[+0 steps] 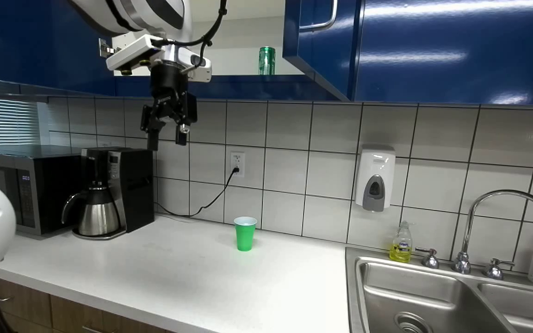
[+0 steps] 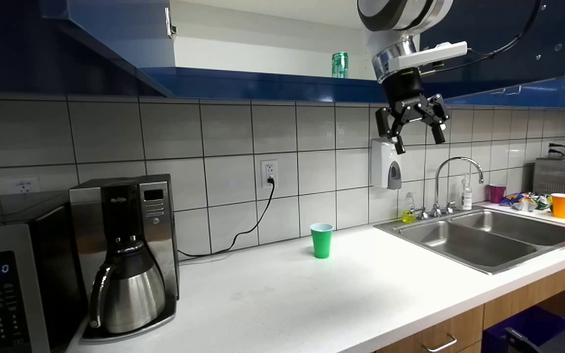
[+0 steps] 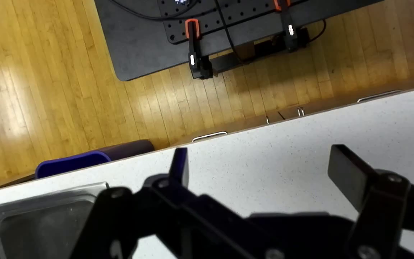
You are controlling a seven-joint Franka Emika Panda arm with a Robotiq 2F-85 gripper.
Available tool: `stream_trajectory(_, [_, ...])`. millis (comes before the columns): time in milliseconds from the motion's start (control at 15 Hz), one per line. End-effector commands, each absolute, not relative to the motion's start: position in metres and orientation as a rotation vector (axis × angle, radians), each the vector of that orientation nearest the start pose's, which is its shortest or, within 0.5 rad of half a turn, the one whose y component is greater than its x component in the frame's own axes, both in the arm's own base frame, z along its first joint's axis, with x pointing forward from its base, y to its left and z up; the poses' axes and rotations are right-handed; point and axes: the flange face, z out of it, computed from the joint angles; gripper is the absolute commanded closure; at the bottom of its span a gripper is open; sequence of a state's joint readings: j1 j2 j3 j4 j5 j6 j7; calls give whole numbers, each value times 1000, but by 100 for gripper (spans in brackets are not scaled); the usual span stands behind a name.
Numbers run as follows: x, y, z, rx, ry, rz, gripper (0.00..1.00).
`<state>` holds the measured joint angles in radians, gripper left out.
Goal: Put the green can on the counter.
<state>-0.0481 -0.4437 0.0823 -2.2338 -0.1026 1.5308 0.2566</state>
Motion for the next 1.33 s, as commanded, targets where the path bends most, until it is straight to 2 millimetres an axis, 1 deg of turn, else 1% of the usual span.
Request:
stream_trajectory(0, [395,9,562,-3262,406,236,0])
stream_trajectory(267, [406,3,594,-3238,436,56,0])
stream_trajectory(733, [424,-24,649,-3141,516,-274,0])
stream_trajectory(933, [433,-31,671,-3115,499,-378,0])
stream_trajectory(1267, [446,-34,704,-3087,508,-512,0])
